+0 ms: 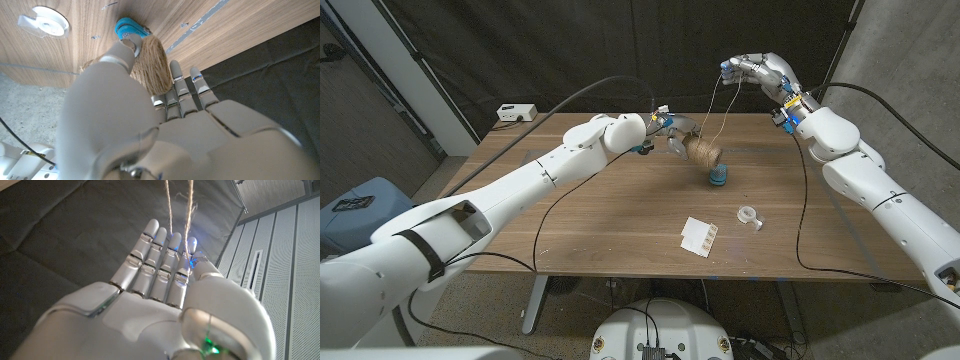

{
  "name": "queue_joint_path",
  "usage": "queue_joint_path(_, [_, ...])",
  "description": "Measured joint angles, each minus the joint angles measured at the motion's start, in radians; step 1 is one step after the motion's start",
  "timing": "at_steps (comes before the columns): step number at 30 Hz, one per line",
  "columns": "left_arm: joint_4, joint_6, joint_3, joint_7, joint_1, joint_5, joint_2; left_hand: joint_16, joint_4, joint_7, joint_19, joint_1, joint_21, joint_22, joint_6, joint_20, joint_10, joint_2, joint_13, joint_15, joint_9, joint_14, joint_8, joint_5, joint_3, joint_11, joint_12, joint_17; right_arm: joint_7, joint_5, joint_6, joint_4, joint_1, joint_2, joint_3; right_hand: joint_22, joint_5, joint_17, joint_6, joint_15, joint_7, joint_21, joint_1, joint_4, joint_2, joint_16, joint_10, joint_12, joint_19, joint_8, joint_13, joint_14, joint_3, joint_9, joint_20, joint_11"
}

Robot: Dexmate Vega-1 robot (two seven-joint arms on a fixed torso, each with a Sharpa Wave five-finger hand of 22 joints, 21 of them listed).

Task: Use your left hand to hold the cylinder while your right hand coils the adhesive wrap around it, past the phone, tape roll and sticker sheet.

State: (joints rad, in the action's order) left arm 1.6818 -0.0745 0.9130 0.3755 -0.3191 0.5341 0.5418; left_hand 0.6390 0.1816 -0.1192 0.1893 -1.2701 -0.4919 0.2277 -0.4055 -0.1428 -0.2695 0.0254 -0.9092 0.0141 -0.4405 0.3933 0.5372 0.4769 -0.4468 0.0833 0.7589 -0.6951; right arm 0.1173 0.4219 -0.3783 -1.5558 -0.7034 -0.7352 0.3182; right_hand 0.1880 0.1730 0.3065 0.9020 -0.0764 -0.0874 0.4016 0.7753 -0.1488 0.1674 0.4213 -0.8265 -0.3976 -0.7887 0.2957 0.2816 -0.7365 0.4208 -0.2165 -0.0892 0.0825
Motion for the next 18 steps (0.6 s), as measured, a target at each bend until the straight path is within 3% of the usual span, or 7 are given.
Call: queue_joint_path(18, [0.006,0.037,-0.020,-0.002,-0.009,-0.015,0.011,0.000,0.000,0.000,0.000,0.000,-0.004,0.000,0.000,0.000,0.000,0.000,0.000,0.000,0.000,0.000,0.000,-0.002,0.000,0.000,-0.001,0.005,-0.021,-0.008,0.021,0.036,0.019,0.013,0.011,0.000,0.000,0.002,0.000,0.000,0.000,0.000,0.004,0.000,0.004,0.000,0.000,0.000,0.000,-0.004,0.000,0.000,0.000,0.000,0.000,0.000])
